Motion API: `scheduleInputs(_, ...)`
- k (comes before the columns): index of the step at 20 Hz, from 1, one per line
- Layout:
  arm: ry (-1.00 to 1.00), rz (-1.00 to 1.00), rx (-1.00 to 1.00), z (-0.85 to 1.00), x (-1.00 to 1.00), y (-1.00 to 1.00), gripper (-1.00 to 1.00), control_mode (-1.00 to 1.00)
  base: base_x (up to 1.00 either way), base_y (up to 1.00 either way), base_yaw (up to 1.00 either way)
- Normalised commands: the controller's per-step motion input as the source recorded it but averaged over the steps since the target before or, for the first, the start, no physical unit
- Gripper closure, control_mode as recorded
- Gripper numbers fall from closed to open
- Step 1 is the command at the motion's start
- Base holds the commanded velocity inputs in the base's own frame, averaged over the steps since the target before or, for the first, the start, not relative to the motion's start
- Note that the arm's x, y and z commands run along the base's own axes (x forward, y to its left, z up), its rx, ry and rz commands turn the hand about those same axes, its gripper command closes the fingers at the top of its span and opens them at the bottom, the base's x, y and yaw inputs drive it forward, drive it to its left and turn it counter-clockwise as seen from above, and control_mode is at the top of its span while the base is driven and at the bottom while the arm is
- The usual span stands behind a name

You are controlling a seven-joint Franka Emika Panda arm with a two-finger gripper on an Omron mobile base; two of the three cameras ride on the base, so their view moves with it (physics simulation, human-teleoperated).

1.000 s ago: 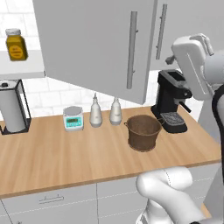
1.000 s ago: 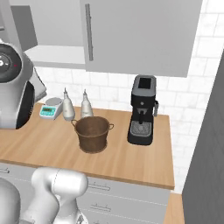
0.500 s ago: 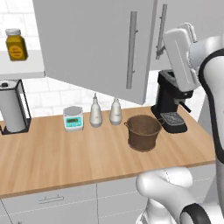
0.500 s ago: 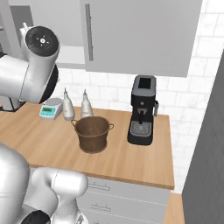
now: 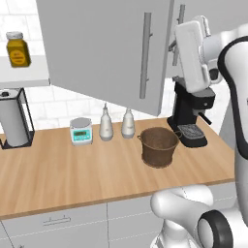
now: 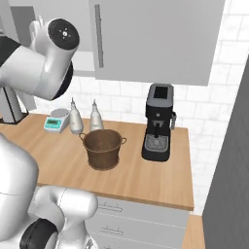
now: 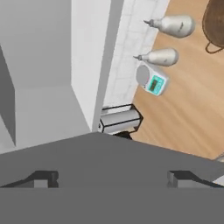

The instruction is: Open the cabinet, pick up the bread from the cabinet and place it in the basket. Then move the basket to the dining counter.

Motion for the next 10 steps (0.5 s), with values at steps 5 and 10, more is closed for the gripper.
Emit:
scheduleInputs(5, 0.08, 0.01, 0.26, -0.16, 0.17, 0.27, -1.0, -1.0, 0.0, 0.0, 0.0)
scheduleInputs(10, 0.03, 0.13, 0.2, -0.02, -0.17, 0.54, -1.0, -1.0, 0.0, 0.0, 0.0)
